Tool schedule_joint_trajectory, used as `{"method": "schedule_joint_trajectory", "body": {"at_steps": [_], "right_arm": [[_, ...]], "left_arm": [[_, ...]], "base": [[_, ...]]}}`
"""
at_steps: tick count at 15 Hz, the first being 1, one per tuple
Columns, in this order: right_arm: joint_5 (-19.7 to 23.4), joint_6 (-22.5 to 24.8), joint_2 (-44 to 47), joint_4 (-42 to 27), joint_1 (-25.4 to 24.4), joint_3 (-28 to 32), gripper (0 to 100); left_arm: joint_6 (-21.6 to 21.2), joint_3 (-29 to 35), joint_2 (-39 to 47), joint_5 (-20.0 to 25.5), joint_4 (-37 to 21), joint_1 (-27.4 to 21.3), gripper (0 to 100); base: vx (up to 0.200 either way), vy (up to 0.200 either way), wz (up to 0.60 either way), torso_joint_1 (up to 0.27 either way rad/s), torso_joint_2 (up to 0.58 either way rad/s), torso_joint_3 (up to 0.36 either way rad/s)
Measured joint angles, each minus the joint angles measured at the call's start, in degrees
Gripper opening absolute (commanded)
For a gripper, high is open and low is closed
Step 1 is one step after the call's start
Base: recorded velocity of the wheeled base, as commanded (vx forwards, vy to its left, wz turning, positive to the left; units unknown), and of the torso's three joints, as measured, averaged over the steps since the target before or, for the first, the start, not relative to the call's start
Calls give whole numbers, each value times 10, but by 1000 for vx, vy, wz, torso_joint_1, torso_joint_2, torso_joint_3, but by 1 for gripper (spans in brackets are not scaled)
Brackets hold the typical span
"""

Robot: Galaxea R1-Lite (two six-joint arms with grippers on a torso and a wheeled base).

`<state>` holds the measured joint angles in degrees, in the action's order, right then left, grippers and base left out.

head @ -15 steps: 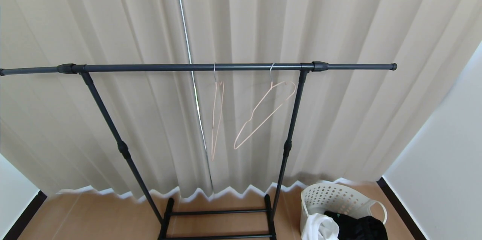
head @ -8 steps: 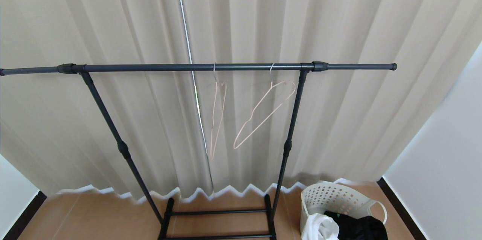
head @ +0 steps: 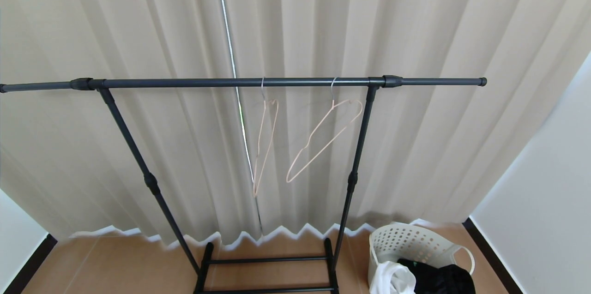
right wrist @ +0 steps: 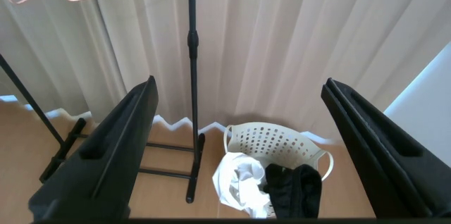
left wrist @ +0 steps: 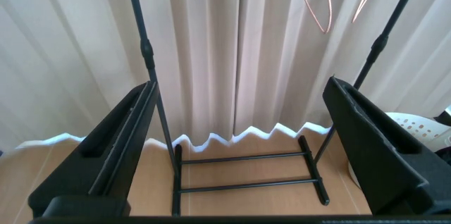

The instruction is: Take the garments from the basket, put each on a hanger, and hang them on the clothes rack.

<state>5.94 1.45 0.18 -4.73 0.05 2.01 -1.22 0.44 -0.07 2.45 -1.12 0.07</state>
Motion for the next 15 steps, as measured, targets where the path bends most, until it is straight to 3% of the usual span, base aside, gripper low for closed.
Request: {"method": "schedule_joint_trajectory", "body": {"at_steps": [15], "right_arm": [[0, 5, 0, 1, 0, -1, 100]], "left_arm": [[-9, -1, 0, 2, 0, 0, 100]], "base": [[0, 0, 0, 0, 0, 0]]}}
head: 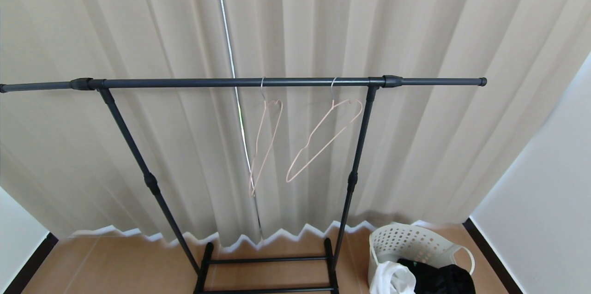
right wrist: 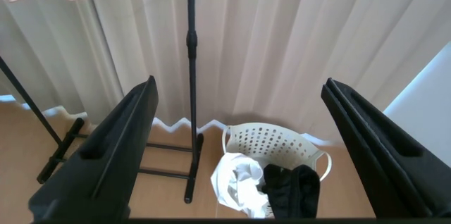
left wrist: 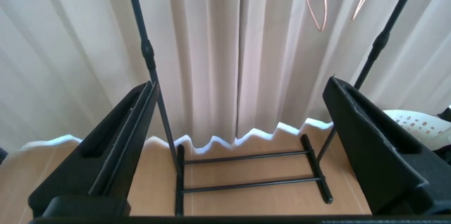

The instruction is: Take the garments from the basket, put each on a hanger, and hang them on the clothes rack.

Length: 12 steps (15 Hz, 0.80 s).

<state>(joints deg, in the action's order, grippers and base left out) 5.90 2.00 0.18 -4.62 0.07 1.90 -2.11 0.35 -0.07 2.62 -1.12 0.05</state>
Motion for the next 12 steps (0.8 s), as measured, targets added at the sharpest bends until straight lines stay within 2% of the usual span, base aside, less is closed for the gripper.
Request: {"method": "schedule_joint_trajectory", "body": {"at_steps": [8, 12], "right_arm": [[5, -7, 0, 0, 0, 1, 100], [5, -12, 0, 1, 0, 1, 100]], "left_arm": [[11, 1, 0, -3, 0, 0, 100], [12, 1, 0, -3, 0, 0, 100]], "base": [[0, 0, 0, 0, 0, 0], [0, 0, 0, -119, 292, 162]]}}
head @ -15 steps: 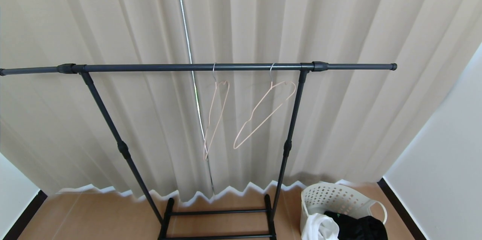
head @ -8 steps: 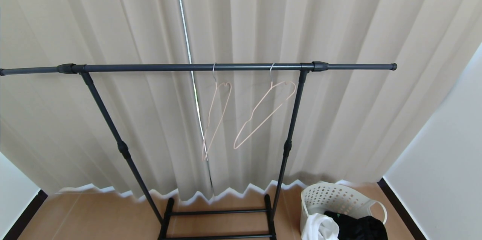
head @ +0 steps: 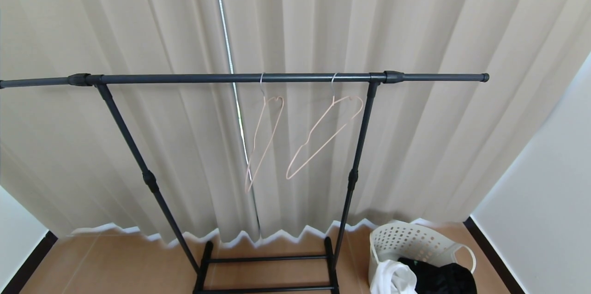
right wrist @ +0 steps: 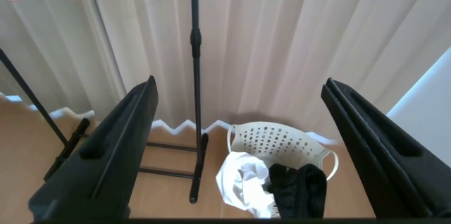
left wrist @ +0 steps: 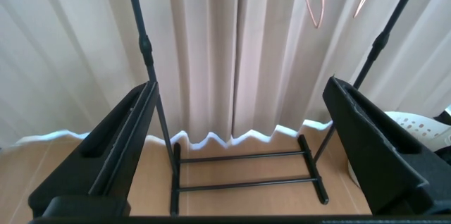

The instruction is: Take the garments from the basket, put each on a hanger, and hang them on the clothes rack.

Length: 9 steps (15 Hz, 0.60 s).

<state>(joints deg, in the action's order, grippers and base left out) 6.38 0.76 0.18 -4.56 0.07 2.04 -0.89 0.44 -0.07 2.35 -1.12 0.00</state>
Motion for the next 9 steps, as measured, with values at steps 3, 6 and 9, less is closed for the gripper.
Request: {"method": "schedule_joint_trajectory", "body": {"at_steps": [3, 6, 9], "right_arm": [[0, 0, 0, 0, 0, 0, 100], [0, -1, 0, 0, 0, 0, 100], [0, -1, 0, 0, 0, 0, 100]], "left_arm": [[0, 0, 0, 0, 0, 0, 100], [0, 0, 0, 0, 0, 0, 100], [0, 0, 0, 0, 0, 0, 100]], "base": [[0, 0, 0, -149, 334, 180], [0, 0, 0, -142, 339, 193], [0, 0, 0, -144, 338, 198]]}}
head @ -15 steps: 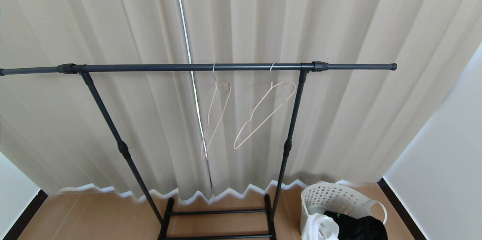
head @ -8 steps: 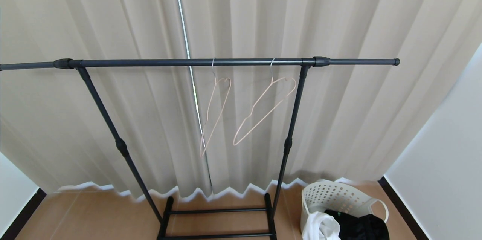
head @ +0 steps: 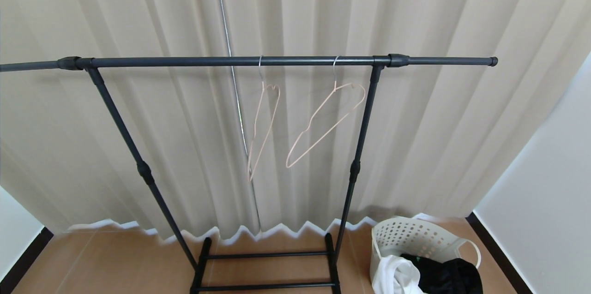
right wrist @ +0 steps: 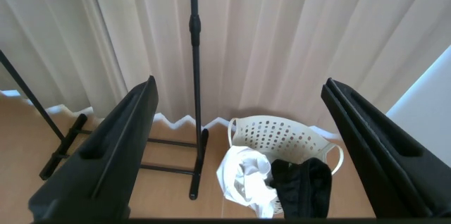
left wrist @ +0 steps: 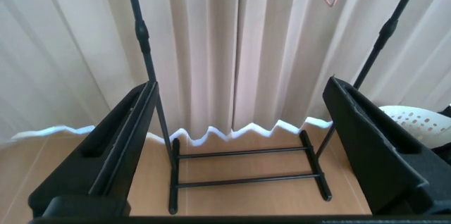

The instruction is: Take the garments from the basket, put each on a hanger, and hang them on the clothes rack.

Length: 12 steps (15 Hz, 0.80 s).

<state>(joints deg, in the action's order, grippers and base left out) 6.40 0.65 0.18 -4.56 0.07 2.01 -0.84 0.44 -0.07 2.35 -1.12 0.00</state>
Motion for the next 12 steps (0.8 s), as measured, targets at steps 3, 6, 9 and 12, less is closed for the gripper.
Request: {"method": "schedule_joint_trajectory", "body": {"at_steps": [3, 6, 9, 12], "right_arm": [[0, 0, 0, 0, 0, 0, 100], [0, -2, 0, 0, 0, 0, 100], [0, -2, 0, 0, 0, 0, 100], [0, -2, 0, 0, 0, 0, 100]], "left_arm": [[0, 0, 0, 0, 0, 0, 100], [0, 0, 0, 0, 0, 0, 100], [1, 0, 0, -1, 0, 0, 100], [2, 0, 0, 0, 0, 0, 100]], "base": [[0, 0, 0, -149, 357, 207], [0, 0, 0, -160, 375, 224], [0, 0, 0, -163, 427, 259], [0, 0, 0, -196, 525, 331]]}}
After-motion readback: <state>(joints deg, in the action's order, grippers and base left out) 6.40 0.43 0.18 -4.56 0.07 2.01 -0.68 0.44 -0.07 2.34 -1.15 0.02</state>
